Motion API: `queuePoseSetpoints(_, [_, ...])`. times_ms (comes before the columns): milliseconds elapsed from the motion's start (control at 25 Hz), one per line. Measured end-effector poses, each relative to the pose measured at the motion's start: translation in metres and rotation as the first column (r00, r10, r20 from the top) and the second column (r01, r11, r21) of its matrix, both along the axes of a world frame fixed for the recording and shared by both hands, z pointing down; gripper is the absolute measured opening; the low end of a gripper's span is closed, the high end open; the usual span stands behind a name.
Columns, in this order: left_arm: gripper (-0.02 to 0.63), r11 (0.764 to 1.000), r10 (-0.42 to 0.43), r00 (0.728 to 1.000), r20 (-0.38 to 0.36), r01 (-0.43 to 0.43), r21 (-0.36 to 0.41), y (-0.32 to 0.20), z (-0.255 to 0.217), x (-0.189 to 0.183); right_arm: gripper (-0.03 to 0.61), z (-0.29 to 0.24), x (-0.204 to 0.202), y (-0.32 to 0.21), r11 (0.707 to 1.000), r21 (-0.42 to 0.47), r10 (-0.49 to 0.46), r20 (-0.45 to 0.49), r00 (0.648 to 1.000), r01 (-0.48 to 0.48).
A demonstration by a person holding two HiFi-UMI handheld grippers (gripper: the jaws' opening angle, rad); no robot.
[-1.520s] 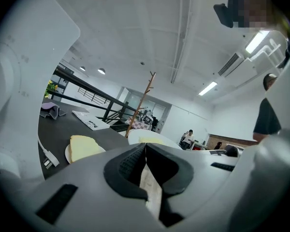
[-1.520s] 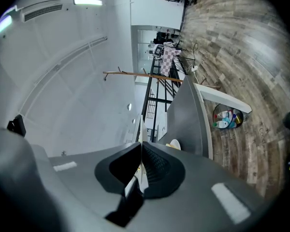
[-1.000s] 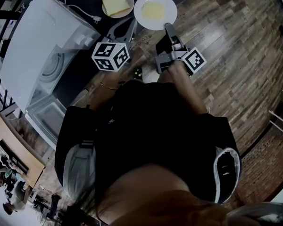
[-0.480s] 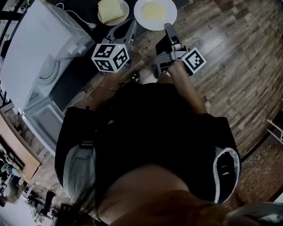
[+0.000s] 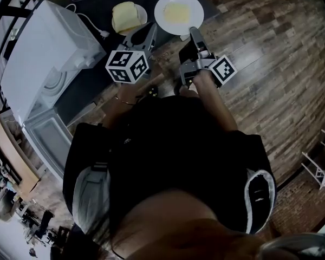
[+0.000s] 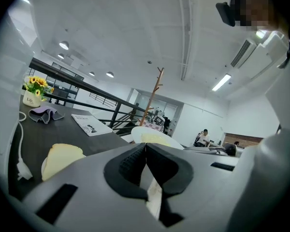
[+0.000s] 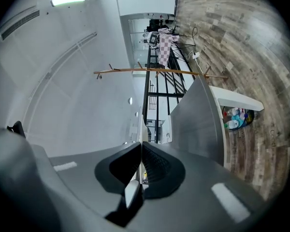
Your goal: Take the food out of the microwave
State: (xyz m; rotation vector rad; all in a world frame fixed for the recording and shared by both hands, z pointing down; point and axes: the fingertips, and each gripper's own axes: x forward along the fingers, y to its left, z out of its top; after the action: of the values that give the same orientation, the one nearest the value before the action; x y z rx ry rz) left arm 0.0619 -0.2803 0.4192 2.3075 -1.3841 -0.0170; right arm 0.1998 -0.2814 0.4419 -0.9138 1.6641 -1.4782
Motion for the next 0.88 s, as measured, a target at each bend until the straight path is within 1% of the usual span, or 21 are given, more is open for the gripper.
queuePoseSetpoints(400, [0.007,0.997,-0.071,0.997,0.02,0.071,0.0,-0.018,-0.006,0.013,0.005,-0.003,0.013,-0.028,0.998,-0.001,-0.068,0.026,0.997,0.068])
queuePoseSetpoints(880, [0.006,0.991,-0.134,0.99,0.034,0.135,-0.011,-0.037,-0.003,0.041,0.005,0.001,0.035,-0.059,0.99,-0.017,-0.14,0.051,0.989,0.141])
